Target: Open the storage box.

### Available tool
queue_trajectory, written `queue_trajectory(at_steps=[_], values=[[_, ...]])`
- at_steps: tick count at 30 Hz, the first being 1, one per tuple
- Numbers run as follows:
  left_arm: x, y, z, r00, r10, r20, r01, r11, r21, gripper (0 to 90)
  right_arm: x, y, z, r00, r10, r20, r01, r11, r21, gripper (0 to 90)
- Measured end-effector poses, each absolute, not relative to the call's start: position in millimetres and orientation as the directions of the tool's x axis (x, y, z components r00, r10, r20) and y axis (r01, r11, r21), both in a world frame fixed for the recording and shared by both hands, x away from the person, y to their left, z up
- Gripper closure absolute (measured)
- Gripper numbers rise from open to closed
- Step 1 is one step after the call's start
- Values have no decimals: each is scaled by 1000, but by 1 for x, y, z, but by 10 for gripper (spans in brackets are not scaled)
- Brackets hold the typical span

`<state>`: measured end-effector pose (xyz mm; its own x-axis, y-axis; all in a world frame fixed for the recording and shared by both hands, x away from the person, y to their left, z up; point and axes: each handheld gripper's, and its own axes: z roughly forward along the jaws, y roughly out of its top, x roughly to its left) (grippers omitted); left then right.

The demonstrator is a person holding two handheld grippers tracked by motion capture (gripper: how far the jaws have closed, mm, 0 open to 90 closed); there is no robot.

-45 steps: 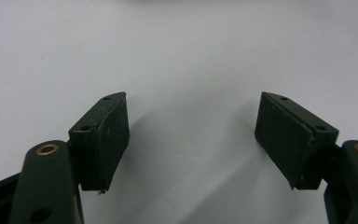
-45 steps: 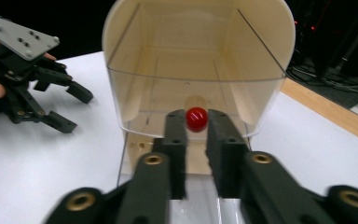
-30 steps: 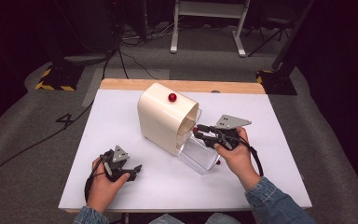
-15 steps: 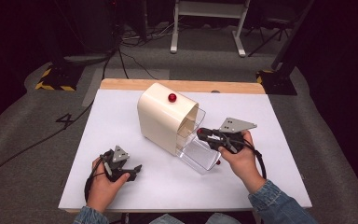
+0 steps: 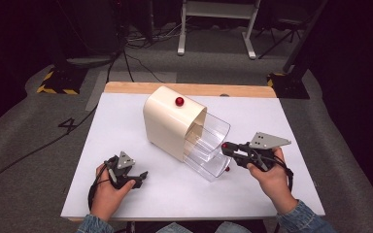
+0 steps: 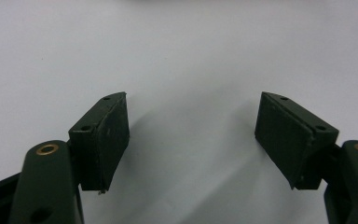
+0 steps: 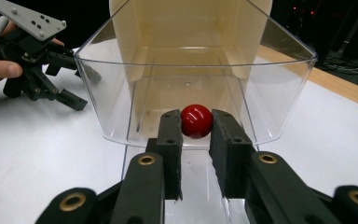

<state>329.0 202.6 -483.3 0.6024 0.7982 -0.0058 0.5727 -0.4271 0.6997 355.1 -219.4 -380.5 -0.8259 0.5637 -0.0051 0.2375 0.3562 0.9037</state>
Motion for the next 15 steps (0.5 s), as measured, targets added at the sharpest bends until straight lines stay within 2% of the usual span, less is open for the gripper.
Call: queue_trajectory(at_steps=[15], values=[[329, 203, -483, 603, 798, -6, 573, -427, 700, 264, 356, -227, -405, -814, 581, 17, 292, 383, 876, 739]])
